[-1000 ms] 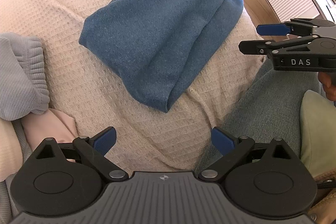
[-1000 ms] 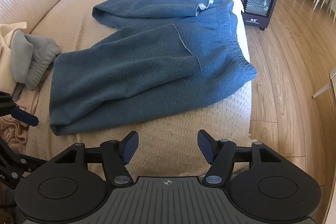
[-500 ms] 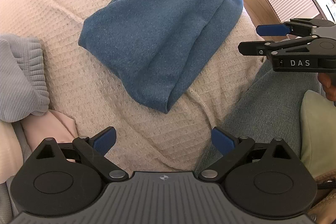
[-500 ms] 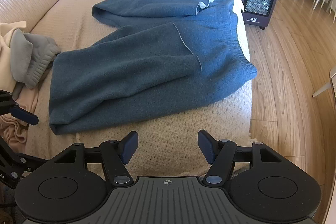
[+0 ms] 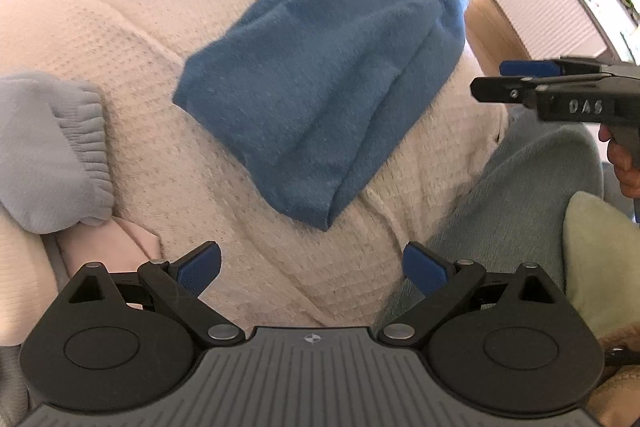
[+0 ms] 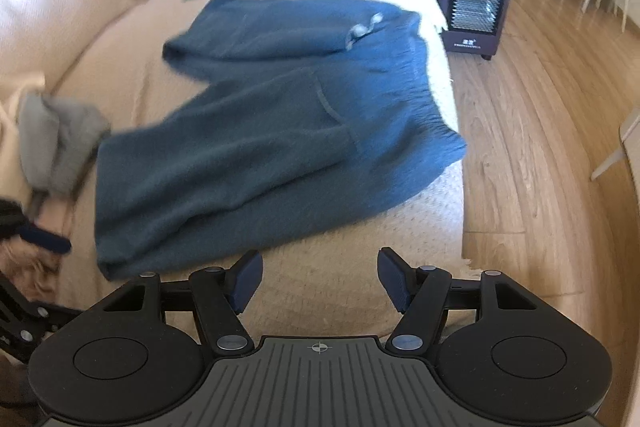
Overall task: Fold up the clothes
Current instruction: 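Grasp the sweatpants leg with the left tool and lift it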
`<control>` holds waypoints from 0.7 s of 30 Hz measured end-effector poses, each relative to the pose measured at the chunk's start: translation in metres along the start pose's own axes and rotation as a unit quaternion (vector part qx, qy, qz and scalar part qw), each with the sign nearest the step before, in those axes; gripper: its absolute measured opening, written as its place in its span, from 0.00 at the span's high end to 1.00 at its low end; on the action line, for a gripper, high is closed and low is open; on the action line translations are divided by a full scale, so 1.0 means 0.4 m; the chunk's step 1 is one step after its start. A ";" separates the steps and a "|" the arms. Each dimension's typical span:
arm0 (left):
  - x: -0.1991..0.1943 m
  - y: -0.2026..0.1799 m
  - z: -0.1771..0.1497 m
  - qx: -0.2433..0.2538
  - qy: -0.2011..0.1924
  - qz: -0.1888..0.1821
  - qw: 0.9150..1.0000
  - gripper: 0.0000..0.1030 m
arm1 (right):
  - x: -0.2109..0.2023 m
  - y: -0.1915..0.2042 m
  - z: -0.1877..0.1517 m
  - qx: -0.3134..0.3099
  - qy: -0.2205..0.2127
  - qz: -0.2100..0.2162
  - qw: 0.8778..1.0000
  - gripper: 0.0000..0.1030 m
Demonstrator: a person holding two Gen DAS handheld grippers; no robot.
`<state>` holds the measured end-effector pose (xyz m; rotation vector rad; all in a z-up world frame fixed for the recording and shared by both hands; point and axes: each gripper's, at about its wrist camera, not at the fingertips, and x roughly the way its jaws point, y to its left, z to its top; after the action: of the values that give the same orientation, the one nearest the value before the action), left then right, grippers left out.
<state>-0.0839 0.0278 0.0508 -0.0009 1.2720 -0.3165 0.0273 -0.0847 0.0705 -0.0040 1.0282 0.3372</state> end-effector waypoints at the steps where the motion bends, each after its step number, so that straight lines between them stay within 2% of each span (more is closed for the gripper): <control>1: -0.003 0.004 0.001 -0.003 -0.003 -0.001 1.000 0.04 | -0.003 -0.014 0.003 0.014 -0.003 0.005 1.000 0.36; 7: -0.010 -0.006 0.006 0.005 -0.016 -0.006 1.000 0.04 | -0.013 -0.077 0.023 0.078 -0.015 0.027 0.997 0.36; 12: -0.009 -0.058 0.030 0.063 -0.046 0.015 0.997 0.04 | 0.007 -0.089 0.048 0.095 -0.013 0.037 0.995 0.36; 18: 0.064 -0.085 0.042 0.082 -0.004 0.025 0.996 0.04 | 0.069 -0.117 0.072 0.158 0.006 0.061 0.985 0.36; 21: 0.090 -0.080 0.039 0.077 0.013 0.031 0.996 0.05 | 0.089 -0.113 0.076 0.152 0.014 0.054 0.987 0.36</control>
<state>-0.0673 -0.0142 0.0273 0.1754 1.2683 -0.3607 0.0821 -0.1130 0.0496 0.3229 1.1027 0.2772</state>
